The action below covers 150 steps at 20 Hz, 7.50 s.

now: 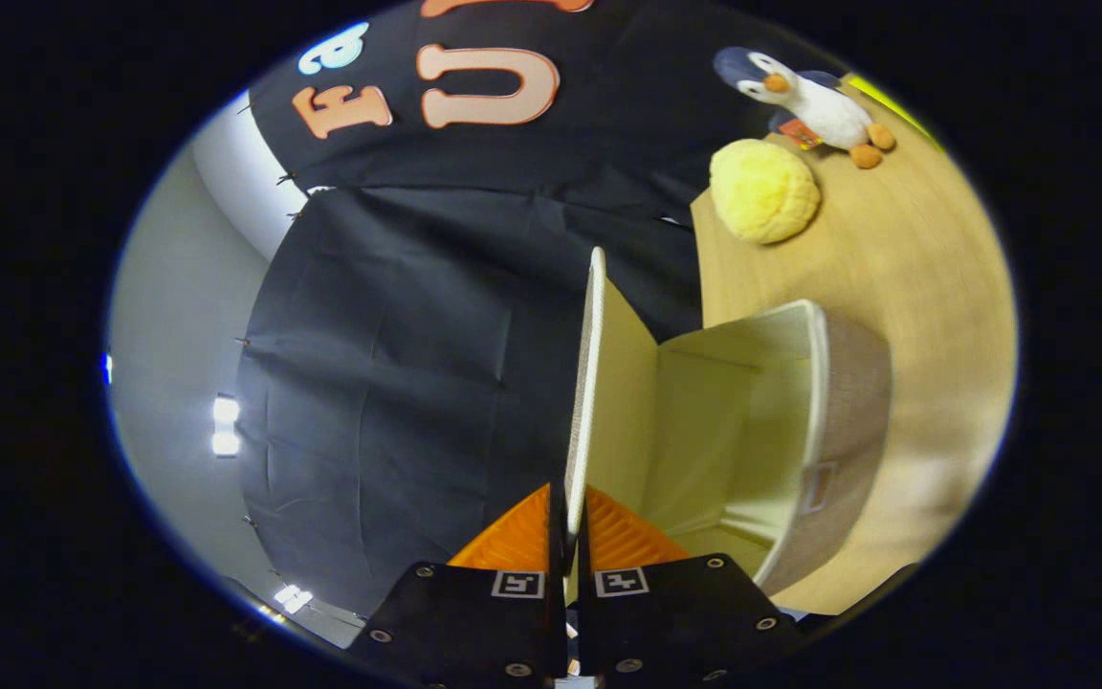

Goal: Open the storage box then place both shoes into the box .Put the left shoe in first, then the right shoe, with the right side of both shoes facing outward in a uniform manner.

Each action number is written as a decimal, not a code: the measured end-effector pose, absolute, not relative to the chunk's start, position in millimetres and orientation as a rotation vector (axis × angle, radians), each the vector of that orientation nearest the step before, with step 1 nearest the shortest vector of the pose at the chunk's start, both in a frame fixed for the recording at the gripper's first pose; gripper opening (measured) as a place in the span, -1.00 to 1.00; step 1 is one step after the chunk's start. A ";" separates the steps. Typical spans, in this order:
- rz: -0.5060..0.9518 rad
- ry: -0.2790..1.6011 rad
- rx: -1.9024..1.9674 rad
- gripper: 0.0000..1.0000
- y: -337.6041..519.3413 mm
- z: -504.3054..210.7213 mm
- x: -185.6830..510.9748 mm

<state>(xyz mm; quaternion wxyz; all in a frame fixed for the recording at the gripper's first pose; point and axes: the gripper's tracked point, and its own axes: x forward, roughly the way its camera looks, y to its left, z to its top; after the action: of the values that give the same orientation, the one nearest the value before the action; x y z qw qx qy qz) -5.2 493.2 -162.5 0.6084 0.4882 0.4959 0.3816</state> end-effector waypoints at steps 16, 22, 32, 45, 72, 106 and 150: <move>0.845 1.250 0.812 0.52 663.2 -190.0 -4.3; 0.789 1.151 0.678 0.91 600.2 -199.6 10.4; 0.410 1.026 0.352 0.93 344.7 -287.9 26.4; 0.122 1.285 0.008 0.70 113.6 -415.3 -139.7; 0.072 1.035 -0.004 -0.65 106.9 -474.5 -113.9; 0.391 1.071 0.489 -0.99 438.2 -281.8 -5.1; 0.036 1.051 0.091 0.85 41.3 -367.0 -112.8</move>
<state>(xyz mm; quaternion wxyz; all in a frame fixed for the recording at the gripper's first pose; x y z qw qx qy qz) -112.8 41.3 -367.0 0.8640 0.0436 0.5013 0.0170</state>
